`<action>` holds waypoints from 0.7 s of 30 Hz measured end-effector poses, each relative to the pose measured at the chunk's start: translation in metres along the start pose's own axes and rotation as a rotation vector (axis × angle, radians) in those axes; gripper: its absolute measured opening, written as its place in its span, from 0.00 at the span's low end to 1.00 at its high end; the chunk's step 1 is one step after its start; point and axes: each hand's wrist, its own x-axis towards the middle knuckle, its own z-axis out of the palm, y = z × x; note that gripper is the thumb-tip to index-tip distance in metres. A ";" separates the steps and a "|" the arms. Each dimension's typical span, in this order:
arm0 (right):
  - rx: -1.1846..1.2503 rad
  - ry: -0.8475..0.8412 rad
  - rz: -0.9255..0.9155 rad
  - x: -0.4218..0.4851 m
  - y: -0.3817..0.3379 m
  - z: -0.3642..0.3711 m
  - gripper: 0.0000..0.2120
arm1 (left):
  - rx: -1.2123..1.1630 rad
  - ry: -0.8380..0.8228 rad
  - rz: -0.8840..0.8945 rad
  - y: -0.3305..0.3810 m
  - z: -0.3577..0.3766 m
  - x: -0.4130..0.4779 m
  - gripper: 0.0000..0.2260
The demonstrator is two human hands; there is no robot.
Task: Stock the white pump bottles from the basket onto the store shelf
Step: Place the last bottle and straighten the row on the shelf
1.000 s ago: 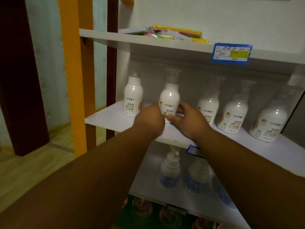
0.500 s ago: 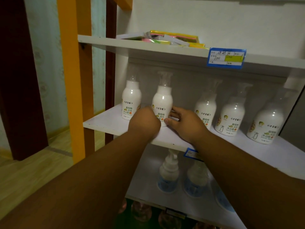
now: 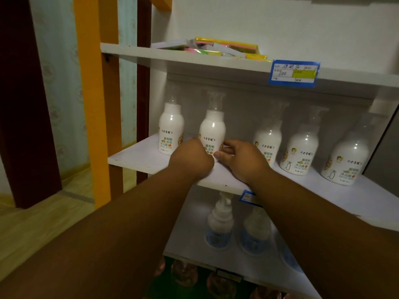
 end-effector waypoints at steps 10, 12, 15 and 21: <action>-0.042 -0.025 0.000 0.001 0.000 0.002 0.19 | 0.067 0.015 0.003 -0.002 0.001 0.004 0.13; -0.050 -0.030 0.004 0.001 0.001 0.002 0.18 | 0.070 0.026 0.004 -0.003 0.003 0.004 0.14; -0.048 0.019 -0.005 -0.003 -0.002 0.001 0.19 | 0.017 0.117 0.027 -0.001 0.006 0.000 0.15; -0.020 0.427 -0.170 -0.031 -0.018 -0.024 0.07 | 0.031 0.408 0.162 0.002 0.009 -0.008 0.25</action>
